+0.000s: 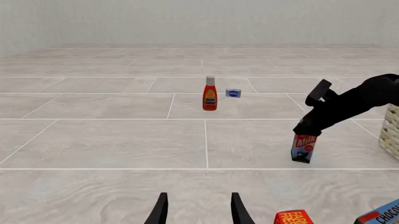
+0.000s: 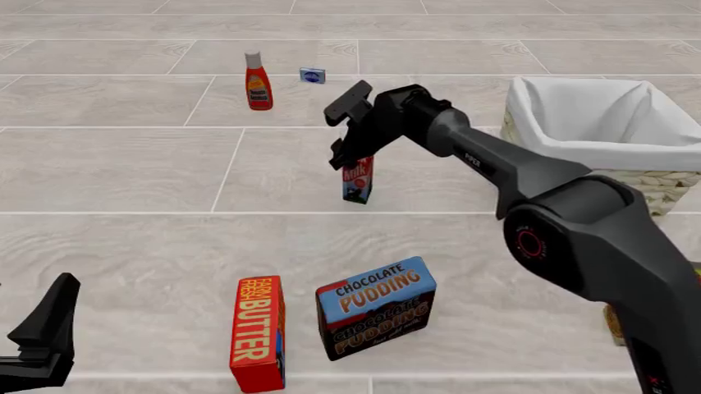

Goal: Pick the milk and place it in the basket.

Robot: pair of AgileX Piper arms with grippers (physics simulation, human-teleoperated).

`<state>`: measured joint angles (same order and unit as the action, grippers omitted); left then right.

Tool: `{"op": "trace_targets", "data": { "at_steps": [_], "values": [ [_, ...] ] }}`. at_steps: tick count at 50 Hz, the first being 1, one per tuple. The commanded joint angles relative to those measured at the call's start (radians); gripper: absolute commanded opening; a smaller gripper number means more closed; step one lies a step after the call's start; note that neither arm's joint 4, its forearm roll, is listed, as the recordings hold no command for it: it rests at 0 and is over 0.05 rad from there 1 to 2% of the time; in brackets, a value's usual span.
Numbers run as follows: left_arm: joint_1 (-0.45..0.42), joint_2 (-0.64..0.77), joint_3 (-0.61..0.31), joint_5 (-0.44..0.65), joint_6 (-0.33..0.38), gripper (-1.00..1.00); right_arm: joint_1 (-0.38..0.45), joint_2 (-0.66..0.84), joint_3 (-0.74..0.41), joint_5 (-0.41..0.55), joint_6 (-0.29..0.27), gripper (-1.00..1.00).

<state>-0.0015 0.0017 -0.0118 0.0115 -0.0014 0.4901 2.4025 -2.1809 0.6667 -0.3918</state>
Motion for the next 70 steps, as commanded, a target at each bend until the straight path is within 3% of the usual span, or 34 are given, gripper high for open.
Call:
{"op": "trace_targets", "data": {
  "at_steps": [1,19,35,62,70],
  "values": [
    [0.000,0.000,0.000,0.000,0.000,1.00,0.007,-0.051,0.033,-0.019,0.018,-1.00],
    [0.000,0.000,0.000,0.000,0.000,1.00,-0.001,-0.151,0.048,-0.009,-0.046,-1.00],
    [0.000,0.000,0.000,0.000,0.000,1.00,-0.034,-0.286,0.083,-0.008,-0.060,-1.00],
    [0.000,0.000,0.000,0.000,0.000,1.00,-0.167,-0.416,0.014,0.094,-0.081,-1.00],
    [0.000,0.000,0.000,0.000,0.000,1.00,-0.242,-0.454,-0.004,0.135,-0.092,-1.00]
  ]
}}
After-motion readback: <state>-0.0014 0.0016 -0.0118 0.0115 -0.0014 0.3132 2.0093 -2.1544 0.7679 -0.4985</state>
